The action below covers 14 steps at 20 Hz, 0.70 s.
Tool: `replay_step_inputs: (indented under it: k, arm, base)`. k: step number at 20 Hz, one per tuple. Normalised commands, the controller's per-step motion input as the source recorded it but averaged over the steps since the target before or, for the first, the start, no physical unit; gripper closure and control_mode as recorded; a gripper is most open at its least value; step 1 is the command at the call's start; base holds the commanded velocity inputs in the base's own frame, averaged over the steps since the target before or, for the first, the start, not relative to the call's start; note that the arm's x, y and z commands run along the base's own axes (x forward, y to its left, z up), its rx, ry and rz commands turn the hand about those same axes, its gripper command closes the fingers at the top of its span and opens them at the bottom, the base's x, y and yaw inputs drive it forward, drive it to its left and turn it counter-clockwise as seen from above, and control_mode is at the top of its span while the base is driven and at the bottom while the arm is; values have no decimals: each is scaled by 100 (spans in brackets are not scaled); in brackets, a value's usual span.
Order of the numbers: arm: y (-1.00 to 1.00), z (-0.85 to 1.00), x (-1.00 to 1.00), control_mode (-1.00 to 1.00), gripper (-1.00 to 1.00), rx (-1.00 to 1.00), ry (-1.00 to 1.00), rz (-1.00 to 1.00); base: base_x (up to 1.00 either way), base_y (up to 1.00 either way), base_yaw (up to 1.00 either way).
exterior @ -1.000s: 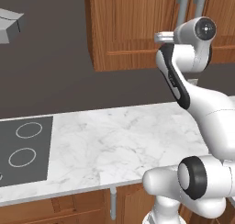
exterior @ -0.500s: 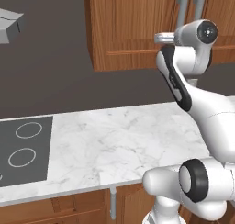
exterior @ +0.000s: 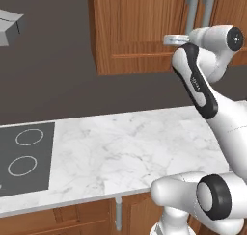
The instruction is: Open the cabinet directly in front. Then move the beer and the cup to the dining counter with the jar on it.
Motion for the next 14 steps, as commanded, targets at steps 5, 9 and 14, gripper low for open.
replay_step_inputs:
  k: [5, 9, 14]
  arm:
    - [97, -13, 7, -100, 100, 2, 0, 29]
    - [100, -1, 0, -100, 100, 0, 2, 22]
    - [100, 0, -1, -100, 100, 0, 2, 15]
  base:
    - [0, 0, 0]
    - [0, 0, 0]
    - [0, 0, 0]
